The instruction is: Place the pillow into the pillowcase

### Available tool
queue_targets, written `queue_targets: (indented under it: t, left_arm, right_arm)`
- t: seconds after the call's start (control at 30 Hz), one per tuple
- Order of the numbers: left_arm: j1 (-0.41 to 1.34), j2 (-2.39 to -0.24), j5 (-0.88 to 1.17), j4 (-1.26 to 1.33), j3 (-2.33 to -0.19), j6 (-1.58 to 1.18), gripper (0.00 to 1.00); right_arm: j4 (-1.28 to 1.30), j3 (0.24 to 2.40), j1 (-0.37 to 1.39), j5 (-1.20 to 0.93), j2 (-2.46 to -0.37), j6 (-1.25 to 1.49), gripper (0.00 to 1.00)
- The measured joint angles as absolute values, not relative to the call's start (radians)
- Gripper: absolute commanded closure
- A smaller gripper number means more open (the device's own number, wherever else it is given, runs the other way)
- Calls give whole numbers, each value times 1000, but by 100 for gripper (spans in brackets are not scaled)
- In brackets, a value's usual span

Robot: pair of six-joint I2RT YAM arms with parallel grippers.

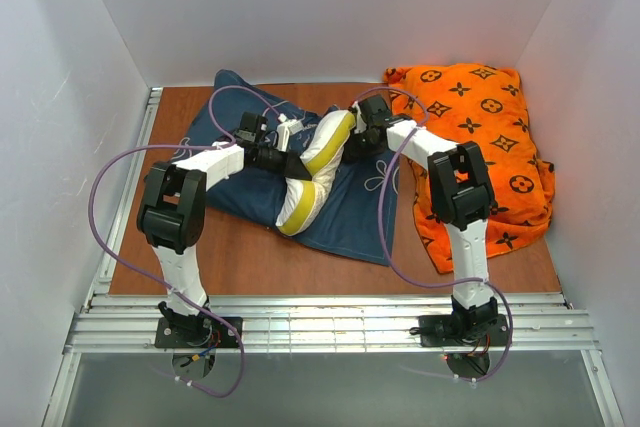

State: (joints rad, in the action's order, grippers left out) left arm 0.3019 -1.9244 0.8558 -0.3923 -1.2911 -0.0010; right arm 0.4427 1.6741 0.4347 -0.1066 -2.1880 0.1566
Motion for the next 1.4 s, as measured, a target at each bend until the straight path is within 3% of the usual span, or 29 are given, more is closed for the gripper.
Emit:
queue_targets:
  t: [0.03, 0.17, 0.3, 0.47, 0.6, 0.83, 0.9, 0.93, 1.03, 1.07, 1.37, 1.4]
  left_arm:
    - [302, -1925, 860, -392, -1291, -1, 100]
    - [295, -1925, 871, -393, -1287, -17, 100]
    - [265, -1925, 882, -389, -1269, -59, 100]
    - [215, -1922, 871, -362, -1237, -118, 100]
    - [204, -1908, 849, -330, -1218, -145, 100]
    - [208, -1888, 871, -348, -1229, -64, 59]
    - [211, -1860, 871, -363, -1230, -34, 52]
    - [212, -1842, 867, -367, -1232, -25, 43]
    - [221, -1799, 820, -374, -1265, -14, 41]
    - [229, -1792, 799, -373, -1280, -9, 33]
    - [412, -1836, 587, -340, -1388, 4, 30]
    - [431, -1854, 569, -337, -1404, 0, 2]
  right_arm:
    - [438, 1691, 446, -89, -2199, 156, 35]
    - [423, 1744, 495, 23, -2234, 130, 59]
    - [417, 1766, 505, 139, -2265, 70, 74]
    - [413, 1708, 458, 117, -2223, 8, 99]
    - [430, 1690, 442, 74, -2164, -42, 99]
    - [443, 1690, 415, -123, -2103, -36, 99]
    - [442, 1690, 402, -189, -2102, -18, 99]
    - [439, 1688, 395, -219, -2102, -6, 99]
    - [438, 1686, 381, -290, -2102, 21, 99]
    - [435, 1686, 379, -307, -2102, 28, 99]
    - [407, 1661, 369, -348, -2099, 65, 99]
    - [403, 1653, 366, -348, -2098, 70, 99]
